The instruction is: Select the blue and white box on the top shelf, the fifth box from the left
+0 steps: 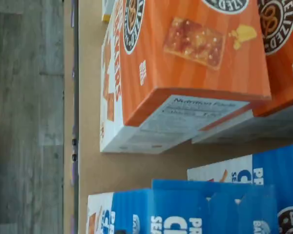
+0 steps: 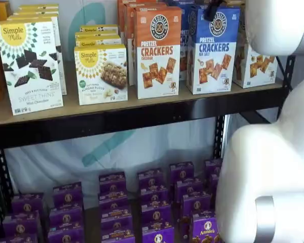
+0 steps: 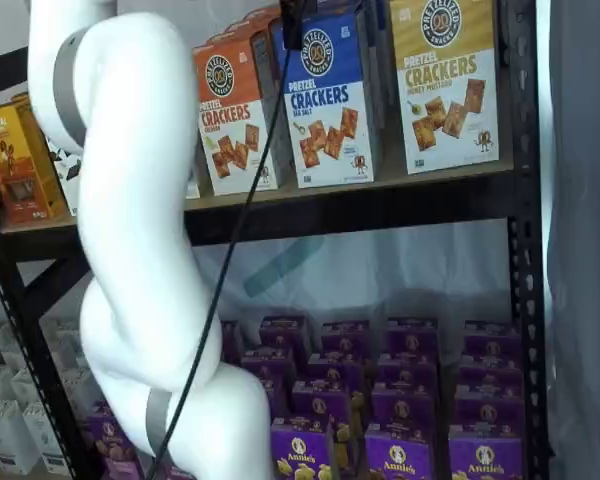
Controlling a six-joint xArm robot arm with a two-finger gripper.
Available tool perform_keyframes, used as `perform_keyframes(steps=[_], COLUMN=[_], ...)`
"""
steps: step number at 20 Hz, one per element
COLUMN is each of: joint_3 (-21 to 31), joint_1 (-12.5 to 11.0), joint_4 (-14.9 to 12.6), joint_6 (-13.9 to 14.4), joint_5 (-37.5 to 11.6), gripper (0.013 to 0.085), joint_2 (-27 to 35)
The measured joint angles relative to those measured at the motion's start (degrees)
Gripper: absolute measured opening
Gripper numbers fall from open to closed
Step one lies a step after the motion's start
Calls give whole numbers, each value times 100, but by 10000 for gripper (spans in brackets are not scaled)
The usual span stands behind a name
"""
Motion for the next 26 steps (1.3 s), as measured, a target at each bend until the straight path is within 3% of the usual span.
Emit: perform_keyframes(steps=[11, 19, 25, 26], joint_3=[-912, -802, -671, -653], joint_1=[160, 315, 347, 347], joint_4=[-617, -910, -918, -910], joint_6=[2, 28, 49, 49], joint_5=[1034, 1085, 1000, 985], gripper=[850, 850, 850, 810], joint_2=[651, 664, 617, 609])
